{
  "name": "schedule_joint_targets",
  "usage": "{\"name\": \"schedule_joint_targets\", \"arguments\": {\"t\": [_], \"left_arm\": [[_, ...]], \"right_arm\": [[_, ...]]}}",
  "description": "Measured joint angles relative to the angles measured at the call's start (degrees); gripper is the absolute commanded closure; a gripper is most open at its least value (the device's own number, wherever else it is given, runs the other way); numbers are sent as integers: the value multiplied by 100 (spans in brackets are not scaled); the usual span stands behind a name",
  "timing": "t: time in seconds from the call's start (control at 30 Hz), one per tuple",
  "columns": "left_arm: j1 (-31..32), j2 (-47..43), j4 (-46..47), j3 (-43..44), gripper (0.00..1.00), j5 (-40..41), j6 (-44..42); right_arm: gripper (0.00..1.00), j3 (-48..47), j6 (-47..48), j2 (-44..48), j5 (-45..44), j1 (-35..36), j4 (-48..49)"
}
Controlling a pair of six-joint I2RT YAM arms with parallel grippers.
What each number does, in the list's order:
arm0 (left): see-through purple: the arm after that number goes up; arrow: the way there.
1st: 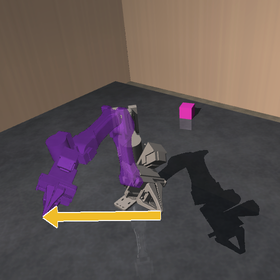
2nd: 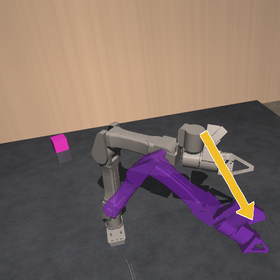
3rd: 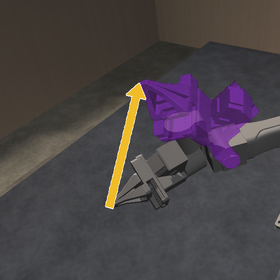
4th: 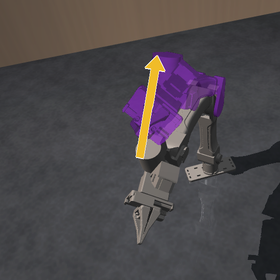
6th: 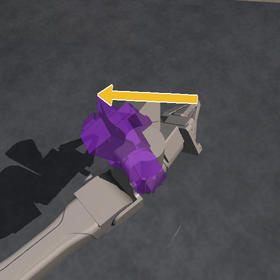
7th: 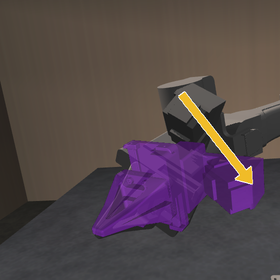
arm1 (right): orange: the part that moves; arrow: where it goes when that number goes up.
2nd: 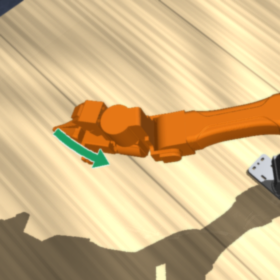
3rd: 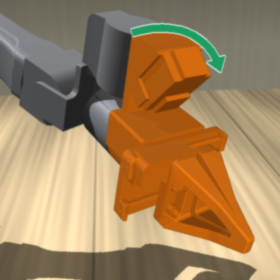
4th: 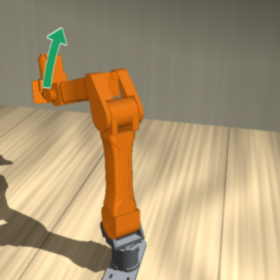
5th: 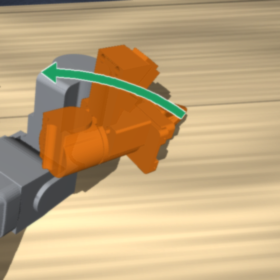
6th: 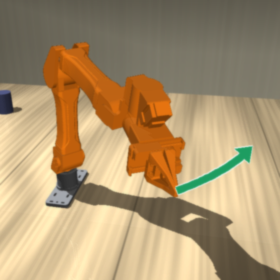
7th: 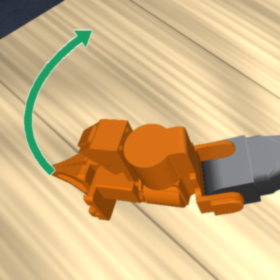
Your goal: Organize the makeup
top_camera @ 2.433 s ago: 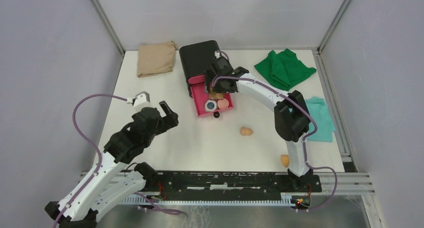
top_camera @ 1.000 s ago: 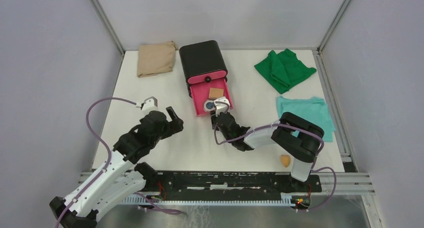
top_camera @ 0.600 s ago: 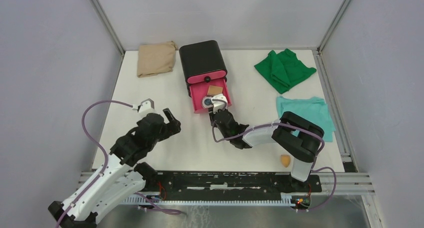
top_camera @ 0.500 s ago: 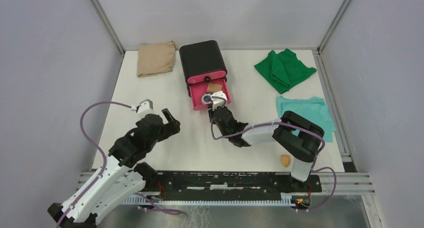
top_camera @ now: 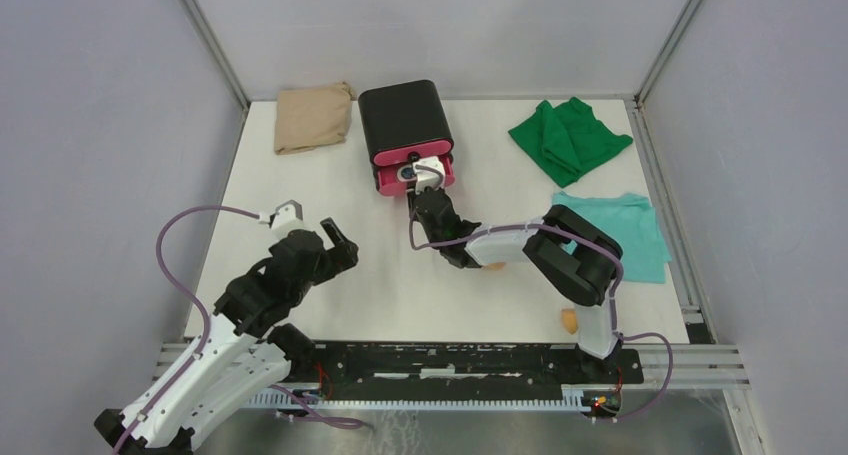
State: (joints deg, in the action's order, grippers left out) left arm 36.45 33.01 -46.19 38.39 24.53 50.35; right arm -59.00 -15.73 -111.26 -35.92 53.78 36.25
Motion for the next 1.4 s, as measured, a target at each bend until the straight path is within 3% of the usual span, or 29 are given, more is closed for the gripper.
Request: {"name": "schedule_joint_targets", "arguments": {"t": [0.2,0.5,0.9,1.13,1.4], "left_arm": [[0,0,-48,0,0,0,35],[0,138,-50,0,0,0,35],[0,146,-31,2,0,31,33],[0,297,-26,125,0,39,31],[0,195,-48,131,0,68,28]], "right_arm": [[61,-599,-26,-404,61,-190,-140],[32,-975,-216,-629,638,-470,-181],[32,39,-586,527,1266,-476,-472],[33,50,-1062,339,1191,-479,-807],[33,-654,-1453,-468,973,-479,-1298]]}}
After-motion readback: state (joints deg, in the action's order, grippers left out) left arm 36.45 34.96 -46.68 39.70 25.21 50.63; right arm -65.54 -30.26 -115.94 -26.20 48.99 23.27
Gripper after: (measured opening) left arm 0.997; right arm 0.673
